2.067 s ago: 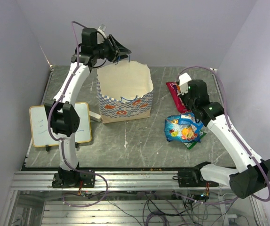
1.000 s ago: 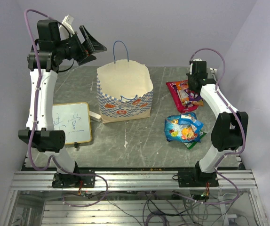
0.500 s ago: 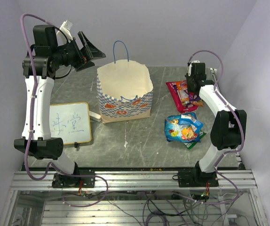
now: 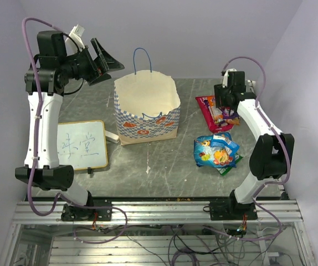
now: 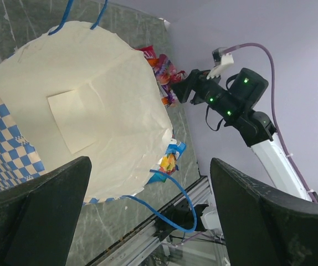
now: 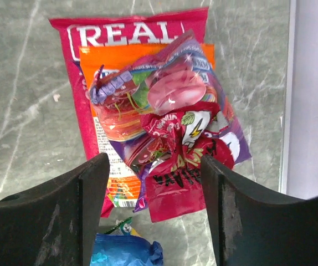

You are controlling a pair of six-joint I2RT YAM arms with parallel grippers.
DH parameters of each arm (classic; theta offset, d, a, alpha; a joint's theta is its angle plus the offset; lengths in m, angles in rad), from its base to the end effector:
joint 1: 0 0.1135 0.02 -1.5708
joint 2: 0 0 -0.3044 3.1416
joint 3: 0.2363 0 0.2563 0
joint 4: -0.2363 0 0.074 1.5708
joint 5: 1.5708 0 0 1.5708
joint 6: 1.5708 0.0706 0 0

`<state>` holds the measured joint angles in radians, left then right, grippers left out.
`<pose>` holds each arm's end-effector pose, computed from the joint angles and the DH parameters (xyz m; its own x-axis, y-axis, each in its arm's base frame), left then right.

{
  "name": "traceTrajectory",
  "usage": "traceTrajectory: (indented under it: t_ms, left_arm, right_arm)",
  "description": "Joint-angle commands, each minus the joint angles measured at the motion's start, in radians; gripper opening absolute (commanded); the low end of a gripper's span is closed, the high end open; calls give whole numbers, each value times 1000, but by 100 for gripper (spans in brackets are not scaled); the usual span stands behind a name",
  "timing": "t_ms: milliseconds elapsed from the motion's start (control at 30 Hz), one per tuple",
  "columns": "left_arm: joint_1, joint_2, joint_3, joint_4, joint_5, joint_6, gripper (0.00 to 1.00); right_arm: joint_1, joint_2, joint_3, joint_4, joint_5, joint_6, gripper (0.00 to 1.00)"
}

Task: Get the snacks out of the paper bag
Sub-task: Place the snack at the center of the board, then reset both arms

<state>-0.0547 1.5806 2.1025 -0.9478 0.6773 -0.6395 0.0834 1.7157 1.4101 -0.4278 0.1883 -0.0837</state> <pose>0.3237 -0.0620 0.5408 -0.6965 -0.4276 -0.5762 0.2453 0.6128 -0.7512 0.4258 0.0223 0.3010 -0.6695 -0.1384 -0.7298 0.0008 0.9824 -0.1870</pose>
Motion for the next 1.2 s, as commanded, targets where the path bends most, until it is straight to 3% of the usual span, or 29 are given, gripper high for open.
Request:
traceTrajectory:
  t_ms: [0, 167, 233, 267, 367, 467, 633, 900, 1167]
  left_arm:
    - [8, -51, -28, 10, 8, 10, 99]
    - [7, -74, -55, 2, -7, 28, 99]
    - [8, -89, -68, -4, -23, 44, 99]
    - [8, -97, -73, -9, -32, 54, 99]
    - [8, -120, -85, -32, -73, 84, 99]
    - [8, -157, -99, -42, -121, 112, 99]
    - [9, -221, -90, -47, -222, 160, 99]
    - [8, -394, -131, 26, -404, 192, 98]
    - [8, -469, -74, 7, -505, 208, 98]
  right_arm:
    - [-3, -61, 83, -57, -24, 20, 68]
    - [38, -98, 127, -90, -43, 36, 85]
    - [88, -125, 152, -101, -6, 66, 98]
    - [122, -141, 170, -113, 32, 100, 100]
    - [203, -165, 285, -217, 57, 249, 100]
    - [245, -198, 412, -330, -86, 341, 100]
    - [286, -341, 436, -341, -151, 440, 100]
    - [287, -494, 575, -403, -46, 474, 100]
    - [285, -532, 645, -444, 53, 494, 100]
